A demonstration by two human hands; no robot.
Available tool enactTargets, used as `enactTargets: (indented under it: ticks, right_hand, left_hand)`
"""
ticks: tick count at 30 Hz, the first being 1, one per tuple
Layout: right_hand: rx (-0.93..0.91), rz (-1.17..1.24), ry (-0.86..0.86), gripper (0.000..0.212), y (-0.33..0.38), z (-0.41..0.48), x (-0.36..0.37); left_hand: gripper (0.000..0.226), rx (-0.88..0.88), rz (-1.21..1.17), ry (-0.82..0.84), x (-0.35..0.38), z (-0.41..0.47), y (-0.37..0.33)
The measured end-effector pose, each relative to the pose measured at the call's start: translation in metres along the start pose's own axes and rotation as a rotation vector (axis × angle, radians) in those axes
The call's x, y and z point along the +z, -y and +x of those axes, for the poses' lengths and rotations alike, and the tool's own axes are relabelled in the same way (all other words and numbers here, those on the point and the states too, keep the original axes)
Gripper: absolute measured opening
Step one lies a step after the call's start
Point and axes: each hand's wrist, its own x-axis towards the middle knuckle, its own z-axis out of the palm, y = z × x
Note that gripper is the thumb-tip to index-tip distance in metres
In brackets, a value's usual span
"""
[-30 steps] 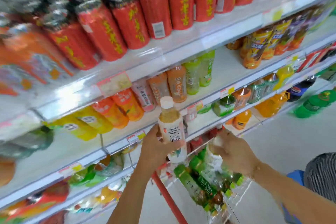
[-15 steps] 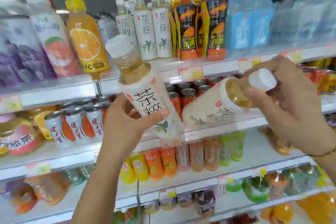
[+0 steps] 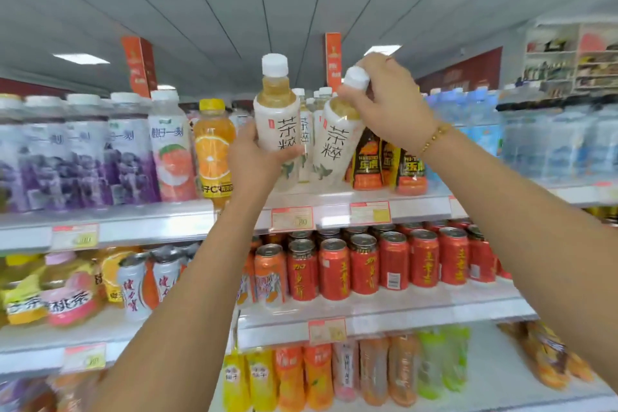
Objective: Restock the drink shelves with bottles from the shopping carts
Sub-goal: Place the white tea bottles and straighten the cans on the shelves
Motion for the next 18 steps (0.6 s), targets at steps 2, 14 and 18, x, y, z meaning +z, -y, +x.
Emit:
enactTargets:
  ticks: [2, 14, 18]
  right_hand:
    - [0.004, -0.042, 0.065, 0.029, -0.006, 0.016, 0.013]
    - [-0.058, -0.164, 0.265, 0.034, -0.020, 0.077, 0.071]
    - [0.014, -0.231, 0.268, 0.034, -0.029, 0.087, 0.096]
  left_hand:
    - [0.052, -0.057, 0.026, 0.021, 0.004, 0.010, 0.006]
    - [0.059, -0.282, 0.016, 0.013, 0.025, 0.053, 0.038]
    - [0.051, -0.286, 0.091, 0.017, 0.040, 0.065, 0.051]
